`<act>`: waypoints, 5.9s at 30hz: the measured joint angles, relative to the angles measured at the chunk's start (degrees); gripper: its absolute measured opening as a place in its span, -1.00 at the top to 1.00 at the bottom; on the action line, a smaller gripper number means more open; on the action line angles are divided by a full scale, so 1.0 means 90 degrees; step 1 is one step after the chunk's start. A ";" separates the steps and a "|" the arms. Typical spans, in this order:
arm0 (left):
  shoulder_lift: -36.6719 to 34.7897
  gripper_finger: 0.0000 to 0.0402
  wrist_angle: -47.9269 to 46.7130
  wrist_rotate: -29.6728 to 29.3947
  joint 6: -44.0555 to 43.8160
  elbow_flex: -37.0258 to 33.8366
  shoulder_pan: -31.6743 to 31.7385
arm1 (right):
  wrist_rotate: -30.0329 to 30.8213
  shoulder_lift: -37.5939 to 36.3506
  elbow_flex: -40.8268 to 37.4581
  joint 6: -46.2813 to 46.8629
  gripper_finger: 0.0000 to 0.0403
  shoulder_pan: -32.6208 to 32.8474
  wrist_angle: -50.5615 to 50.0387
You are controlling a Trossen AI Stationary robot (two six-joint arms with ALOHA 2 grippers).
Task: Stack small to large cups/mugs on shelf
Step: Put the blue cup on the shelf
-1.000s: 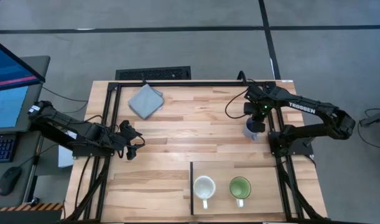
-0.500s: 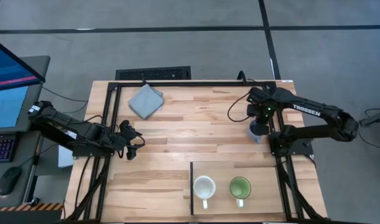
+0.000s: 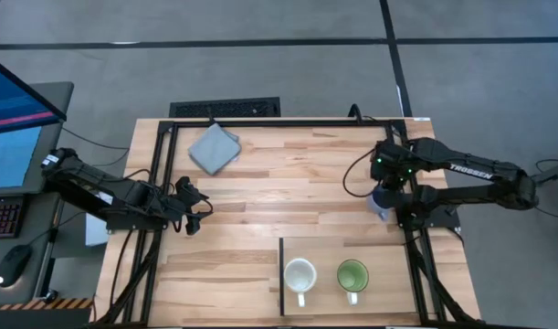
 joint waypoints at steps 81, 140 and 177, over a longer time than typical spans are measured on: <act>0.0000 -0.26 0.0055 0.0004 -0.0231 0.0000 0.0002 | 0.0111 0.1665 0.0833 0.9561 0.90 0.8789 0.1029; 0.0000 -0.26 0.0051 0.0032 -0.0304 0.0000 0.0002 | 0.0119 0.2282 0.1252 0.9632 0.78 0.9141 0.1082; 0.0000 -0.26 0.0053 0.0029 -0.0461 0.0000 0.0002 | 0.0158 0.2284 0.1293 0.9845 0.77 0.9131 0.0908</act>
